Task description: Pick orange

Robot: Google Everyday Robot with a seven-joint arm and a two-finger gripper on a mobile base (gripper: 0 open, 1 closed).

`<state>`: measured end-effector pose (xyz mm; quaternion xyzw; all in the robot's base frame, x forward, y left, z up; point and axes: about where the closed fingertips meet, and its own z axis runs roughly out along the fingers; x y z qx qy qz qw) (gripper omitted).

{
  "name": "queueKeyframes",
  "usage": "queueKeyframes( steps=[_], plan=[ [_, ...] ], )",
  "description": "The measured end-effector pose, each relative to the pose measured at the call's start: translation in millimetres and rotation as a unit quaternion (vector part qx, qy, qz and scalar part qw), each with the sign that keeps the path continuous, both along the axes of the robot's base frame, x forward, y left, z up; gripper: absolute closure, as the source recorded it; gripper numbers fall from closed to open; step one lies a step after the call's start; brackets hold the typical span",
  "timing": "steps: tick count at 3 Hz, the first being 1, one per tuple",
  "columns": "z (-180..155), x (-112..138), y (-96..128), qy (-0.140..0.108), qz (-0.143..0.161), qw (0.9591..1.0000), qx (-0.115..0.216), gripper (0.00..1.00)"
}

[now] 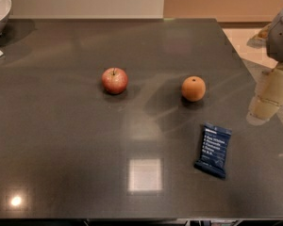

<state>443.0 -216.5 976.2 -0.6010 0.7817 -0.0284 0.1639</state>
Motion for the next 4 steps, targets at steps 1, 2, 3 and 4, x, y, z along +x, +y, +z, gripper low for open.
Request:
queueKeyframes(
  steps=[1, 2, 3, 4],
  plan=[
    [-12.5, 20.9, -1.5, 0.000, -0.003, 0.9998, 0.018, 0.00],
    [-32.3, 50.0, -3.2, 0.000, -0.003, 0.9983, 0.058, 0.00],
    [-51.5, 77.3, 1.5, 0.001, 0.000, 0.9957, 0.092, 0.00],
    [-70.6, 99.8, 15.4, 0.009, 0.009, 0.9934, 0.114, 0.00]
  ],
)
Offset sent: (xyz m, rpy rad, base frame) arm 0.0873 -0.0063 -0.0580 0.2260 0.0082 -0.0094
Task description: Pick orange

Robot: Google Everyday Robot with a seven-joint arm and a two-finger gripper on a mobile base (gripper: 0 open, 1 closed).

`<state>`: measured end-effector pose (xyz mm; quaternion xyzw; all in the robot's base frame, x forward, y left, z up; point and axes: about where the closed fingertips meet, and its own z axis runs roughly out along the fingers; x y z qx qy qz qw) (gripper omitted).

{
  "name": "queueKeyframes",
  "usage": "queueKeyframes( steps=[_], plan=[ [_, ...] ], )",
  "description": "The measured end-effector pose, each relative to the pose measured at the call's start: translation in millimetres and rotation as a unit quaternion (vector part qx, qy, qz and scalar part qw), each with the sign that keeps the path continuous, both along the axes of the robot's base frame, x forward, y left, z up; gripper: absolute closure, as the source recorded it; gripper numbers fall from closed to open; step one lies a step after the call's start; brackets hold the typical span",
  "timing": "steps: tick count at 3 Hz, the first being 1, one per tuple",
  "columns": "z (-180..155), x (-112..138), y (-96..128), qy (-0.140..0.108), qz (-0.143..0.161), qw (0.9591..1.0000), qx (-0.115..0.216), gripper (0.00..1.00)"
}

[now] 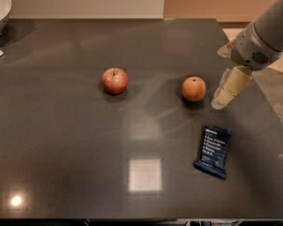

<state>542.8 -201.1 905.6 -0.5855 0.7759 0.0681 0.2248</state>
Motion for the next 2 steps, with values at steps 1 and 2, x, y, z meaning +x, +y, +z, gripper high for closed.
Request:
queueKeyframes(
  steps=[1, 2],
  plan=[
    [-19.2, 16.3, 16.7, 0.013, 0.016, 0.9998, 0.009, 0.00],
    [-40.4, 22.7, 30.9, 0.031, 0.028, 0.9990, 0.018, 0.00]
  ],
)
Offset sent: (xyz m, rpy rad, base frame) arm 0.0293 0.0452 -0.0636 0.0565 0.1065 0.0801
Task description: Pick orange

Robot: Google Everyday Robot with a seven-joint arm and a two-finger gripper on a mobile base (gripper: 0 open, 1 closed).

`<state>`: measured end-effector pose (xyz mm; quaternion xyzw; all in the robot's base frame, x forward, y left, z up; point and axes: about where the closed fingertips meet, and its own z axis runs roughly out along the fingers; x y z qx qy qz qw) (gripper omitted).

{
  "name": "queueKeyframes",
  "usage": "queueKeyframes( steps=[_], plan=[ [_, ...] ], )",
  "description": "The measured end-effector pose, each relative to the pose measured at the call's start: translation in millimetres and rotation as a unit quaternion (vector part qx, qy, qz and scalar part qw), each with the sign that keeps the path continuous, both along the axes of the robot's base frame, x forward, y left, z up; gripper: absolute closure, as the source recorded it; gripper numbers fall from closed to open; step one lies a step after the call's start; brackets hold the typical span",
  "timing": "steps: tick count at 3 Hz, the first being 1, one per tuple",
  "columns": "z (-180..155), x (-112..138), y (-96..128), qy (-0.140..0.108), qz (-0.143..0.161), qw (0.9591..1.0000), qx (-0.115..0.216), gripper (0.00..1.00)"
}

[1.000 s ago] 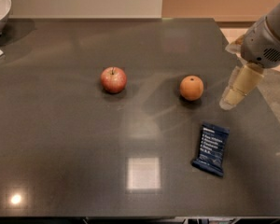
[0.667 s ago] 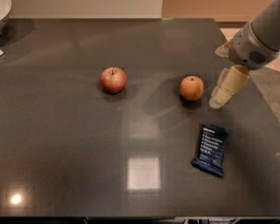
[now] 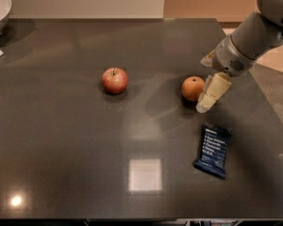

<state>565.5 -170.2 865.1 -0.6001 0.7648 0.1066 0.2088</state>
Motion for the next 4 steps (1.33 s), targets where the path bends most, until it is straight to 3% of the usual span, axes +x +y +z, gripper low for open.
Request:
queueKeyframes(
  steps=[1, 2, 4],
  plan=[
    [-12.7, 3.5, 9.0, 0.011, 0.008, 0.9999, 0.003, 0.00],
    [-19.8, 4.4, 12.9, 0.016, 0.012, 0.9998, 0.001, 0.16],
    [-11.9, 4.1, 7.8, 0.017, 0.013, 0.9998, -0.001, 0.64]
  ],
)
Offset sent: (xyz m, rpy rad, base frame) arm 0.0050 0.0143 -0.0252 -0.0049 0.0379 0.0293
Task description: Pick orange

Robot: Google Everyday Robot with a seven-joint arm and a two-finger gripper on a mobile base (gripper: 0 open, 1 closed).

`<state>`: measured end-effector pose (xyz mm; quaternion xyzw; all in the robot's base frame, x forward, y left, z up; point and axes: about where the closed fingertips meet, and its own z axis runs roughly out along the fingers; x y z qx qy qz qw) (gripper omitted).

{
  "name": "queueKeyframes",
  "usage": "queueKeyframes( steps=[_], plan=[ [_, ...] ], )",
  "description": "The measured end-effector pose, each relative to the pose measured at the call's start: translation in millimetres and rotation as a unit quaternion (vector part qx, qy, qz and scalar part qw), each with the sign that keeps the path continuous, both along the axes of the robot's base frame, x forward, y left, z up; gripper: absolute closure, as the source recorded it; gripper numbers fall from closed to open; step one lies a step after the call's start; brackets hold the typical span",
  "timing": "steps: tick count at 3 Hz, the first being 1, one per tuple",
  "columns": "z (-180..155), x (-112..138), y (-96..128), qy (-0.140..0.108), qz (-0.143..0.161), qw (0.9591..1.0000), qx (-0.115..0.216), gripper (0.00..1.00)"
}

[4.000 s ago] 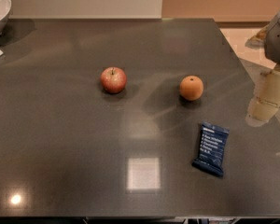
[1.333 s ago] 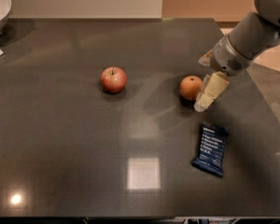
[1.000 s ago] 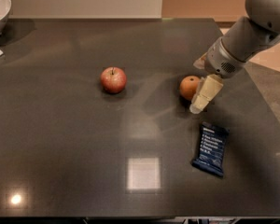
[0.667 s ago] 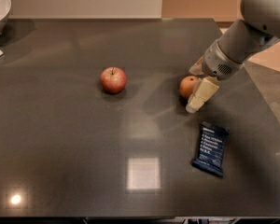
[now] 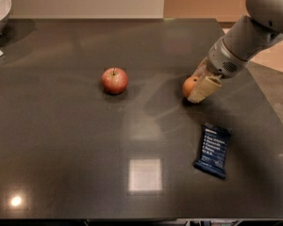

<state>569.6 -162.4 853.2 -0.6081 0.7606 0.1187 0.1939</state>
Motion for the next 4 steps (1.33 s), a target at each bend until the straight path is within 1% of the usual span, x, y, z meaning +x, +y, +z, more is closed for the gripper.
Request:
queueKeyframes(
  steps=[1, 2, 3, 4],
  plan=[
    [24.7, -4.9, -1.0, -0.003, 0.009, 0.9999, 0.006, 0.87],
    [59.5, -11.5, -0.4, -0.004, 0.031, 0.9994, 0.018, 1.00],
    [90.6, -15.3, 0.5, -0.009, 0.052, 0.9982, 0.028, 1.00],
    [115.3, -15.1, 1.0, -0.027, 0.064, 0.9970, 0.035, 1.00]
  ],
)
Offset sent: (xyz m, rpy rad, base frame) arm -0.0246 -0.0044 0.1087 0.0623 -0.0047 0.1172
